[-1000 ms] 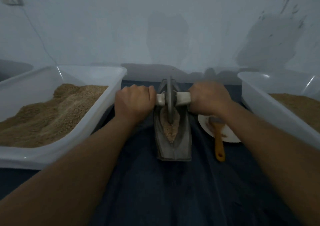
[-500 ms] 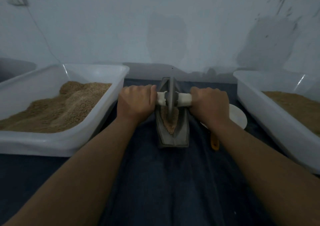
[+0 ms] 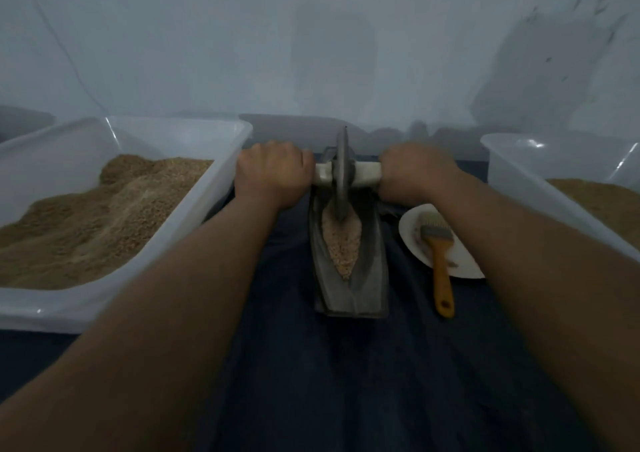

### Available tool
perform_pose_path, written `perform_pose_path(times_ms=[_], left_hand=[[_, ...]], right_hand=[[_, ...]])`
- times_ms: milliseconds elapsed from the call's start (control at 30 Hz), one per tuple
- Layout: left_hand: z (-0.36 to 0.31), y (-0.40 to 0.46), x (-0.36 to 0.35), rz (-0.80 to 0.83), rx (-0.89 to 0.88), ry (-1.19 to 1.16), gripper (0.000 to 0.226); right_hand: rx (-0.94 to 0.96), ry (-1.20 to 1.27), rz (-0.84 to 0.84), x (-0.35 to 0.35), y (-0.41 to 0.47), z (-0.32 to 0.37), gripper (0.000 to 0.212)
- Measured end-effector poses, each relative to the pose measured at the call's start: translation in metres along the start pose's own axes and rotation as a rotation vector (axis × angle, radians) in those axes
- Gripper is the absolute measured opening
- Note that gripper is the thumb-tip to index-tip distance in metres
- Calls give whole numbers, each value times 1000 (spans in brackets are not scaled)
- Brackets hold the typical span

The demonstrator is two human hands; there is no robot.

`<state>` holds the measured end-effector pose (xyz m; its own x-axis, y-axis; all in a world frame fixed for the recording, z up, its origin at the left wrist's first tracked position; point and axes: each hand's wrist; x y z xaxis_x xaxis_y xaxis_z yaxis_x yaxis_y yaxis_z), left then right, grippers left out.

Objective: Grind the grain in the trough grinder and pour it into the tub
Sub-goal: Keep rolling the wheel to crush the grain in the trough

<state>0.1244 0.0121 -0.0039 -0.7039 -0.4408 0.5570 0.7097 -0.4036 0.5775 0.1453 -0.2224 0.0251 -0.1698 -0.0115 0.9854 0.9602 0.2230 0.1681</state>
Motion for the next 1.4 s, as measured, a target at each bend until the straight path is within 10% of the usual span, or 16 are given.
perform_pose_path(times_ms=[233, 400, 633, 767, 900, 1067, 1400], left_hand=[[-12, -18, 1, 97, 133, -186, 16], [-8, -49, 27, -153, 151, -314, 29], [-9, -72, 43, -286, 241, -544, 31], [-7, -53, 25, -192, 155, -342, 25], [-3, -13, 14, -67, 31, -18, 23], [-3, 12, -4, 125, 4, -185, 20], [-7, -66, 36, -221, 195, -499, 34]], right_hand=[[29, -92, -124, 6, -9, 13, 20], [59, -57, -615, -31, -82, 22, 21], [64, -68, -682, -34, -106, 23, 27], [108, -55, -617, -29, -79, 16, 25], [-17, 2, -176, -11, -29, 5, 25], [-20, 81, -1, 4, 2, 4, 21], [76, -93, -649, -37, -101, 20, 25]])
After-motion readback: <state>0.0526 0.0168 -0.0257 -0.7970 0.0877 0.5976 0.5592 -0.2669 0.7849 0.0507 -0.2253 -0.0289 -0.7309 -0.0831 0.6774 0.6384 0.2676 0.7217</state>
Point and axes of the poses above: each hand's wrist, its own y-axis towards the middle knuckle, its own x-axis out of the back of the hand, z = x × y, and after that the axes turned 10 degrees about y, right-handed
